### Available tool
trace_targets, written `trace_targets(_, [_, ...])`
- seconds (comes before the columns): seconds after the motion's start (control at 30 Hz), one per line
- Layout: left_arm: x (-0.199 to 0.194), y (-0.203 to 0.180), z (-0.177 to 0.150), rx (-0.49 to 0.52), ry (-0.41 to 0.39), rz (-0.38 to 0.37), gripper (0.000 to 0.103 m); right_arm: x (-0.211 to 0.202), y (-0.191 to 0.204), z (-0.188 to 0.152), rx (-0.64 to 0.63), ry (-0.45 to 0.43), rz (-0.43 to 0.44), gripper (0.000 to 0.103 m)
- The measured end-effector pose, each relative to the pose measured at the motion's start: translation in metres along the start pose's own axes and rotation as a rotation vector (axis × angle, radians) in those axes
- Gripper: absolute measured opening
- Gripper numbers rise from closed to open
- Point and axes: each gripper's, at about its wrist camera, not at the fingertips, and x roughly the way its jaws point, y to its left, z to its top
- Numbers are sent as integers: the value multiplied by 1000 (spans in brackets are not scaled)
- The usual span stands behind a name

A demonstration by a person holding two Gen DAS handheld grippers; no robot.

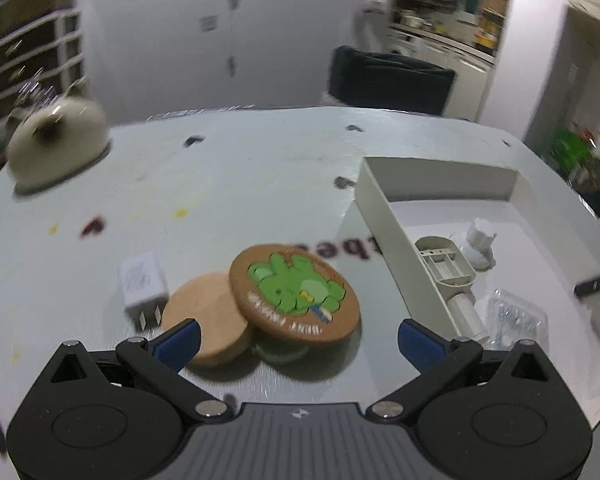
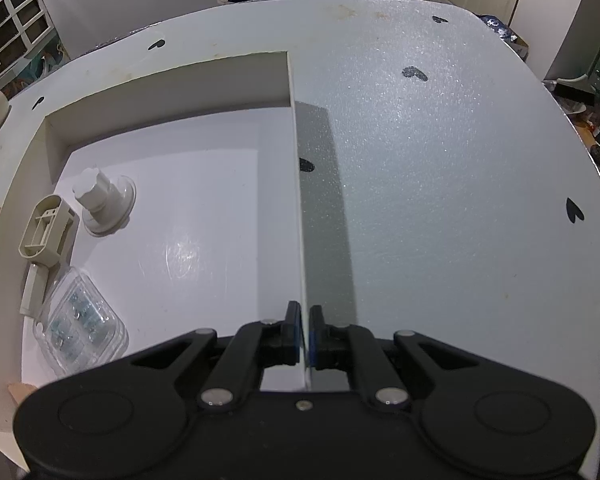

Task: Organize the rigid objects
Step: 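Move the left tool back to the green-elephant cork coaster, then grasp the green-elephant cork coaster with the left tool, then carry the cork coaster into the tray and release it there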

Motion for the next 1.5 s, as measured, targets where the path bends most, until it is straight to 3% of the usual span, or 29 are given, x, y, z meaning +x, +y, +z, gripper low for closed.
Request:
trace_targets(0.2, [26, -10, 11, 192, 14, 17, 103, 0, -3, 0, 14, -2, 5, 5])
trace_targets(0.37, [42, -11, 24, 264, 32, 11, 103, 0, -3, 0, 19, -5, 3, 5])
trace_targets(0.73, [72, -25, 34, 433, 152, 3, 103, -1, -4, 0, 23, -4, 4, 5])
trace_targets(1.0, [68, -15, 36, 331, 155, -4, 98, -1, -4, 0, 20, -2, 3, 5])
trace_targets(1.3, [42, -14, 34, 205, 101, -31, 98, -1, -4, 0, 20, -2, 3, 5])
trace_targets(1.5, [17, -23, 43, 112, 47, -101, 98, 0, -2, 0, 16, -4, 4, 5])
